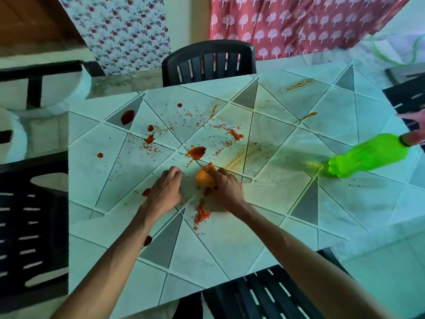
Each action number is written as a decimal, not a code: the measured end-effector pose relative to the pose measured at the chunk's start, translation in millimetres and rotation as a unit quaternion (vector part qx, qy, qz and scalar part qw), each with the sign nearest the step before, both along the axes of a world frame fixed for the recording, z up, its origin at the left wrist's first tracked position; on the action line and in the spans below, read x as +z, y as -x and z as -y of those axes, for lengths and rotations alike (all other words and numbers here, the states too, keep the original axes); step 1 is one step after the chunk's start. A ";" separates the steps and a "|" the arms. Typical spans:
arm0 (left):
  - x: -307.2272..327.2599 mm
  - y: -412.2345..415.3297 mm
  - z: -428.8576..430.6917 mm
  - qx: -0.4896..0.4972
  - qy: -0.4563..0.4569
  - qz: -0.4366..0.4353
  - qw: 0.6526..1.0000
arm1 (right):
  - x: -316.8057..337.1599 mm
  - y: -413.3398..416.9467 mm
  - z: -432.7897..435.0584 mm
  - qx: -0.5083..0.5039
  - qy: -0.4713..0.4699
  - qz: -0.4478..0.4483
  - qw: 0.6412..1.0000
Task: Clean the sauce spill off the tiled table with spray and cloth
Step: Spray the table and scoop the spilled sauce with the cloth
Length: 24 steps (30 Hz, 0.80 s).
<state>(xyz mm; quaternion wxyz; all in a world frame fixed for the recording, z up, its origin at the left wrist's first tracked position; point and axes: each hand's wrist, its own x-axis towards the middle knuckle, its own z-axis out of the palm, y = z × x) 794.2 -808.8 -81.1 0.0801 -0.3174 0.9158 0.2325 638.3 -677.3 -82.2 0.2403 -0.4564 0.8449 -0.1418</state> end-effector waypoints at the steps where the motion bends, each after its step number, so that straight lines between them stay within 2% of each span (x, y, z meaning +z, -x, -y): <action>1: -0.6 -2.2 0.9 -0.002 0.000 -0.004 1.000 | -0.1 -12.6 -2.6 0.012 -0.006 0.007 1.000; 6: -3.4 -8.4 4.8 -0.008 0.005 -0.024 1.000 | 5.1 -35.3 -13.2 0.030 0.011 0.043 0.999; 13: -3.5 -5.9 4.7 -0.017 0.025 -0.027 0.999 | 45.5 19.6 -28.9 -0.129 0.119 0.109 0.978; 18: 0.7 4.3 3.1 0.002 0.051 -0.020 0.998 | 65.5 81.3 -36.9 -0.206 0.135 0.120 0.962; 20: 1.6 6.4 2.8 0.028 0.059 -0.013 0.998 | 59.1 108.9 -28.6 -0.222 0.133 0.099 0.961; 24: 4.1 12.4 15.2 0.062 0.085 0.014 0.994 | 41.0 159.2 17.3 -0.237 0.116 -0.015 0.965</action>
